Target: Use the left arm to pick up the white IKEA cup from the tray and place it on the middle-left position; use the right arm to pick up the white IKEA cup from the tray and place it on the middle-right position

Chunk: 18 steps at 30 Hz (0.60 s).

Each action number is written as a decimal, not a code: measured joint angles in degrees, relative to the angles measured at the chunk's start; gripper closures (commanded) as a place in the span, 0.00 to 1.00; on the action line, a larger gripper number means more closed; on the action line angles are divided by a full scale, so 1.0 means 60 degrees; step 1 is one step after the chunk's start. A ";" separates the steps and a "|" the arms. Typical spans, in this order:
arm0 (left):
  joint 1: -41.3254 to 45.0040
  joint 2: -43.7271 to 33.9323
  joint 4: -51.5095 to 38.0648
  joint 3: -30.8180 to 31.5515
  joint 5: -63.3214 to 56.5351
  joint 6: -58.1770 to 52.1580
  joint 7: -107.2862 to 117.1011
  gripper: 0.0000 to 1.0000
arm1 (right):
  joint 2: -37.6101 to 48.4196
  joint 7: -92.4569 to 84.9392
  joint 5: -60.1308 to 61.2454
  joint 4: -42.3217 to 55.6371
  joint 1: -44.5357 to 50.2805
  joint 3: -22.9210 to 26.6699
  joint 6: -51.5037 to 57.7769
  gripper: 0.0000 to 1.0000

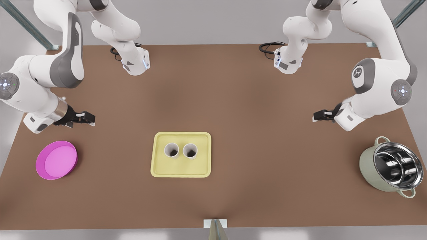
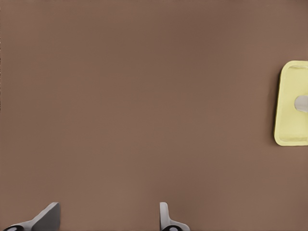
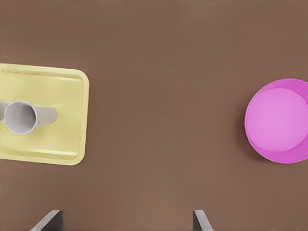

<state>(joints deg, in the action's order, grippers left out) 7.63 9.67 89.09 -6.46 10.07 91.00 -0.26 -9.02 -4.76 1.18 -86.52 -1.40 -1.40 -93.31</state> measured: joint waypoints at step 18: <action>0.5111 0.4010 -0.1899 0.0257 -0.1037 0.3159 0.2072 0.00 | -0.3257 -0.0303 0.0047 0.1785 0.3837 -0.0463 -0.1756 0.00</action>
<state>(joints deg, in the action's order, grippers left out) 38.30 33.73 77.70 -4.92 3.85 109.95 12.18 -28.56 -6.58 1.45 -75.81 21.62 -4.18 -103.85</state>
